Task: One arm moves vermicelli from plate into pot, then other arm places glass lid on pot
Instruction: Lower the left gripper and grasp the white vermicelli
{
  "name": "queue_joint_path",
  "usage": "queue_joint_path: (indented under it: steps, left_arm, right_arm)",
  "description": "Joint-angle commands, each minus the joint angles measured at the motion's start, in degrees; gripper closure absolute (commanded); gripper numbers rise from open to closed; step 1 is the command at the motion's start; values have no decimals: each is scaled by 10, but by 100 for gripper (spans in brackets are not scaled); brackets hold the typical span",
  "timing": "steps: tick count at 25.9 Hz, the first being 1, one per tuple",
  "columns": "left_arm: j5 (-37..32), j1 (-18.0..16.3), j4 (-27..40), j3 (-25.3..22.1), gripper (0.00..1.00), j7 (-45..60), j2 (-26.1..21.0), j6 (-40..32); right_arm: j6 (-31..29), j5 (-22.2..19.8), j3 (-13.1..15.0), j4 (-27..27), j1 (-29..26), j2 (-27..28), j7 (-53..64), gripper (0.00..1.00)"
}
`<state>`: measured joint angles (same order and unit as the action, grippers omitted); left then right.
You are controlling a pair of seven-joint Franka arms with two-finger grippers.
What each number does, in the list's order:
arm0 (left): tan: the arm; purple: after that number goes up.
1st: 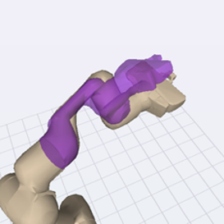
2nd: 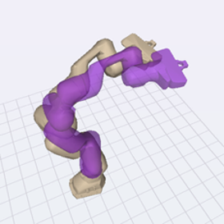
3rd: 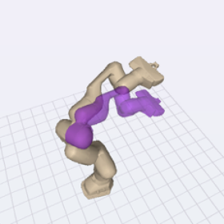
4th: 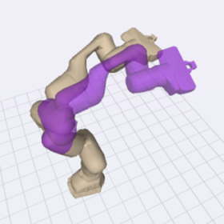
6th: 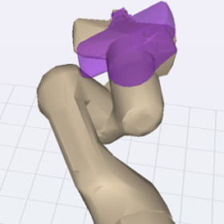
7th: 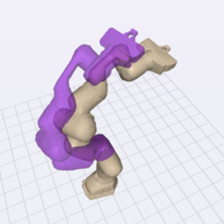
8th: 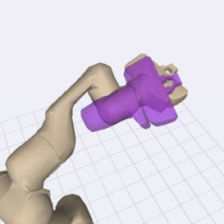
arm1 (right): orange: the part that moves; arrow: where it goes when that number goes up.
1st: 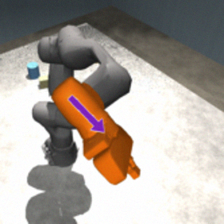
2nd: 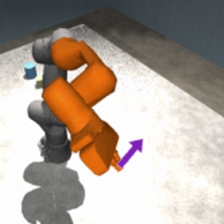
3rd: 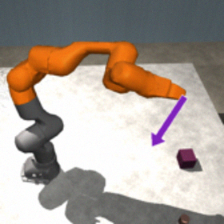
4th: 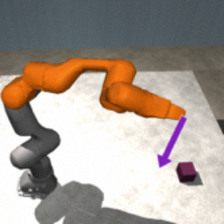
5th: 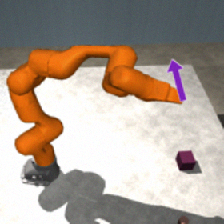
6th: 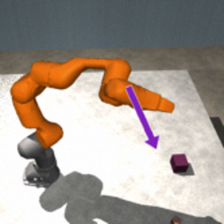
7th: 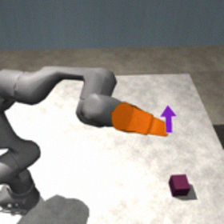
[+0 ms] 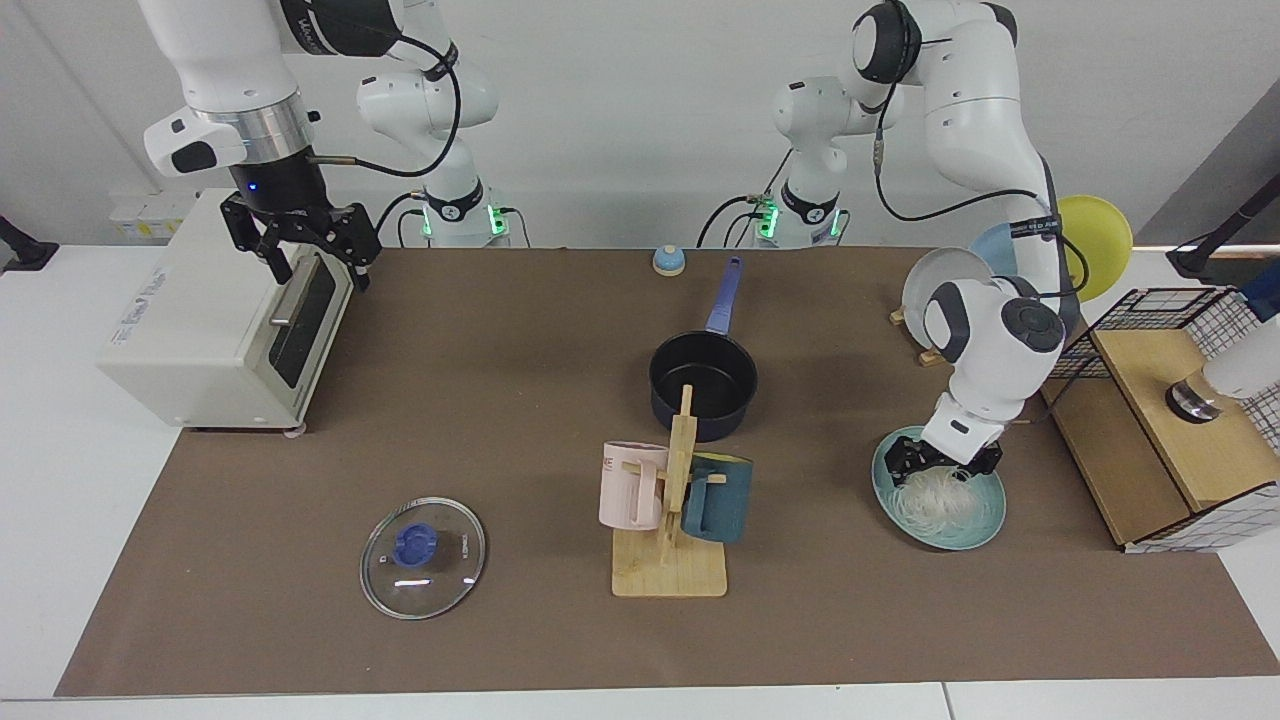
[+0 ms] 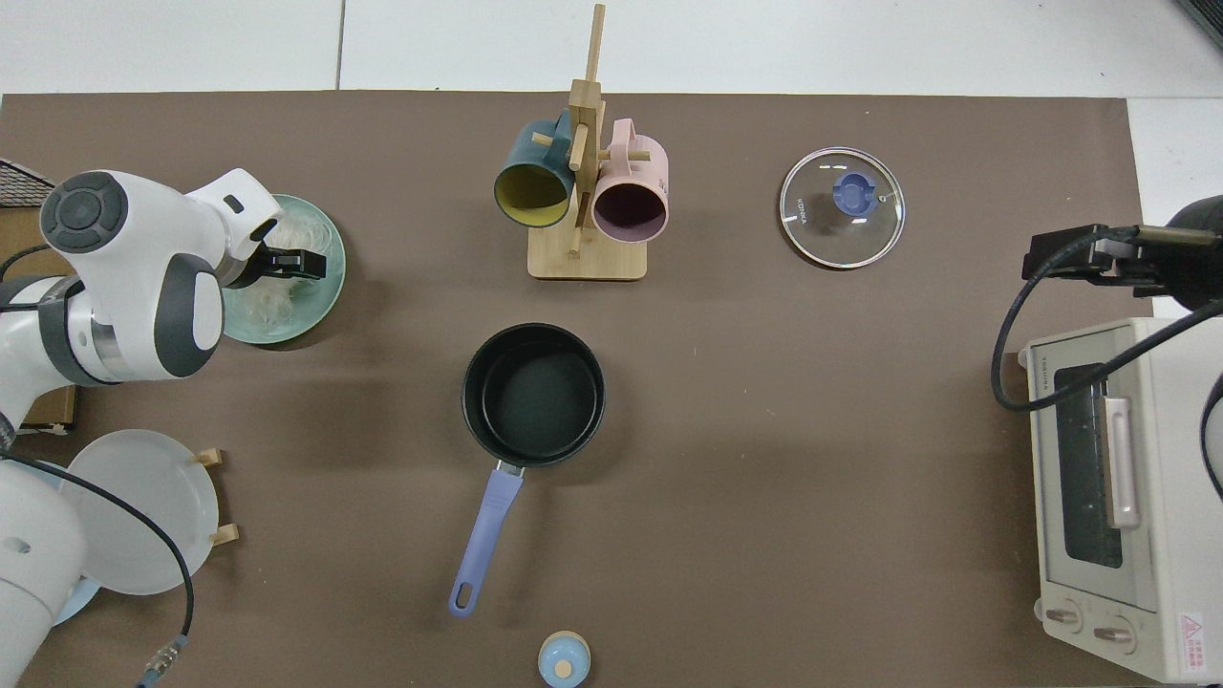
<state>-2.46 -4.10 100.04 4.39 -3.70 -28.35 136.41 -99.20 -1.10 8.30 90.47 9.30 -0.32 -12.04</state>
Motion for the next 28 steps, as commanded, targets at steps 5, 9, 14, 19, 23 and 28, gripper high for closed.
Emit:
queue_joint_path:
  steps: [5, 9, 14, 19, 23, 28]
  left_arm:
    - [-23, -6, 5, 2, 100, 13, -7, 20]
    - [-23, -7, 3, 2, 100, 12, -7, 17]
    - [-25, -13, -3, 3, 100, 12, -5, 9]
    - [-25, -12, -27, 4, 100, 12, 21, -50]
    - [-26, -11, -44, 9, 100, 12, 43, -104]
    - [-24, -3, -46, 11, 100, 11, 101, -174]
  right_arm:
    - [1, 5, -3, -1, -7, -1, -4, 0]
    - [1, 5, -4, -1, -7, -1, -4, 0]
    - [1, 6, -3, -1, -7, -1, -4, 0]
    - [1, 5, -3, -1, -7, -1, -4, 0]
    - [1, 5, -4, -1, -7, -1, -4, 0]
    - [1, 6, -3, -1, -7, -1, -4, 0]
